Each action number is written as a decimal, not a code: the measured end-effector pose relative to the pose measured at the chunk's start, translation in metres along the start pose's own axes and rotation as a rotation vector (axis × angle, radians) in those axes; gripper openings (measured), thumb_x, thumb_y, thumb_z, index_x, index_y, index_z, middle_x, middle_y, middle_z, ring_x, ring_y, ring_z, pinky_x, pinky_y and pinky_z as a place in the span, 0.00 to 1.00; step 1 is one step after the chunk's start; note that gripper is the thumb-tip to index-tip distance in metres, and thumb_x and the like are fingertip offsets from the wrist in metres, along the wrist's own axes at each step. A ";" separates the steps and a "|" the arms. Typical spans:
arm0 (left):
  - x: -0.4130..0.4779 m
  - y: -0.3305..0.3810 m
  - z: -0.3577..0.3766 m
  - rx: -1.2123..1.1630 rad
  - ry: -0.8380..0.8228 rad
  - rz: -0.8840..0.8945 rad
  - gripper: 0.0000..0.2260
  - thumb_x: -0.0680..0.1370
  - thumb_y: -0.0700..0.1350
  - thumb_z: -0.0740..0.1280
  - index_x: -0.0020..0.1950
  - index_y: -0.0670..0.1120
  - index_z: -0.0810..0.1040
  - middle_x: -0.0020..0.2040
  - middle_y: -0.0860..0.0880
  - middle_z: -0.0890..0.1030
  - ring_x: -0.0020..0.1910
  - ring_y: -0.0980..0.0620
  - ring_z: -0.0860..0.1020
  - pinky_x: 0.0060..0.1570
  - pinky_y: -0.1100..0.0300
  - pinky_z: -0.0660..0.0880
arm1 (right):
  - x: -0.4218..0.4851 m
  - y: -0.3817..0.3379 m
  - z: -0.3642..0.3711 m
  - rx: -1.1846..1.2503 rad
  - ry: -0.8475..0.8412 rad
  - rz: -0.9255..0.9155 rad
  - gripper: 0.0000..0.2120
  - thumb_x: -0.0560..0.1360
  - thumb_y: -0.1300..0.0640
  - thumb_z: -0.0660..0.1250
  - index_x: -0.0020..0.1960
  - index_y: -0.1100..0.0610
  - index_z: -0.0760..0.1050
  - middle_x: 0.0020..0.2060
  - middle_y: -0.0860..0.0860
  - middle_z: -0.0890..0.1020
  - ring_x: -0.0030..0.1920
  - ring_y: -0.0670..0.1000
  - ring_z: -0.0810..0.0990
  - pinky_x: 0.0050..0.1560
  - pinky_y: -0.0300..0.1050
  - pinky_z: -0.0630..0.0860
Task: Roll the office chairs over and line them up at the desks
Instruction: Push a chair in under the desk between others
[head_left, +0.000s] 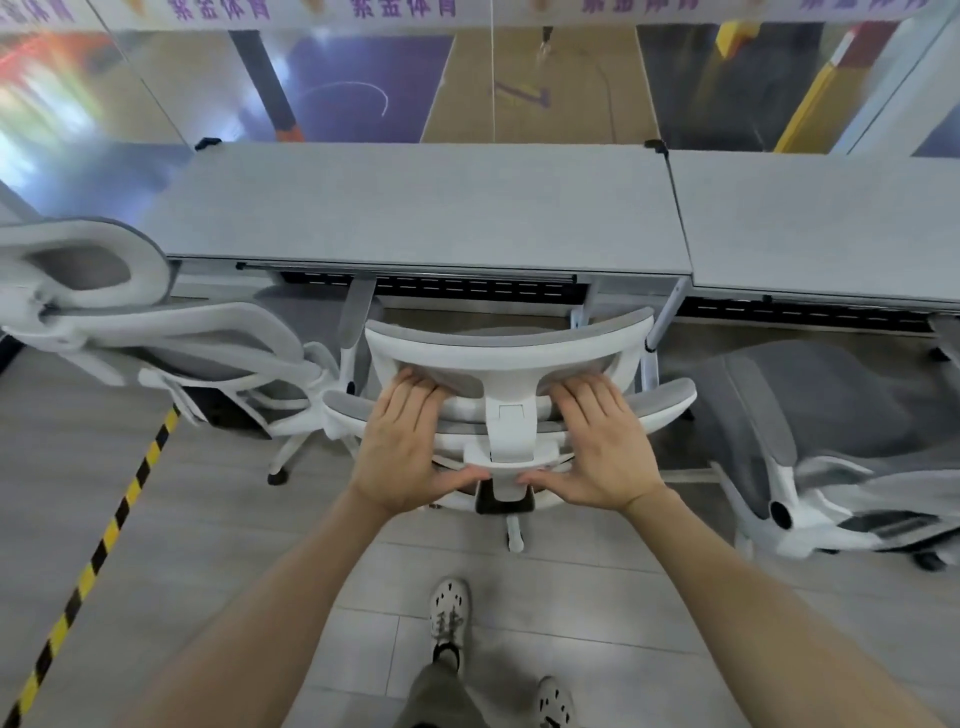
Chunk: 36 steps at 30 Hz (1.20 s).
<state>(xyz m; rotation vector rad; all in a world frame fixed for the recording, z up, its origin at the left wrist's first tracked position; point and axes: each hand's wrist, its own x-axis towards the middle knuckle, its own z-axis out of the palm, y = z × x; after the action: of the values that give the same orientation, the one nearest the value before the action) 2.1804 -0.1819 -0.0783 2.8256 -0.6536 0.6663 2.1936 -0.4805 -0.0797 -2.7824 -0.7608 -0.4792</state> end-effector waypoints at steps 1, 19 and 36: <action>0.005 -0.008 0.002 0.001 -0.004 0.003 0.48 0.73 0.78 0.72 0.71 0.35 0.79 0.68 0.39 0.81 0.73 0.36 0.77 0.83 0.37 0.63 | 0.008 0.000 0.003 -0.009 -0.007 0.006 0.54 0.70 0.17 0.68 0.73 0.64 0.77 0.67 0.57 0.80 0.69 0.63 0.78 0.82 0.62 0.65; 0.104 -0.128 0.048 -0.103 0.029 0.062 0.48 0.73 0.77 0.73 0.72 0.35 0.79 0.68 0.39 0.80 0.74 0.36 0.76 0.84 0.38 0.63 | 0.134 0.010 0.047 -0.009 0.034 0.124 0.51 0.71 0.20 0.70 0.72 0.63 0.77 0.66 0.57 0.79 0.70 0.64 0.77 0.82 0.63 0.65; 0.105 -0.121 0.050 -0.095 -0.013 0.024 0.48 0.72 0.77 0.73 0.70 0.36 0.79 0.68 0.40 0.80 0.74 0.35 0.77 0.83 0.36 0.64 | 0.134 0.017 0.044 -0.010 0.059 0.091 0.50 0.70 0.21 0.72 0.68 0.65 0.78 0.62 0.58 0.80 0.65 0.65 0.78 0.81 0.63 0.67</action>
<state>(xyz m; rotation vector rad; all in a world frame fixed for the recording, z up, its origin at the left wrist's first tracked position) 2.3388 -0.1266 -0.0811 2.7414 -0.7033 0.6043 2.3229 -0.4210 -0.0738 -2.7846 -0.6173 -0.5464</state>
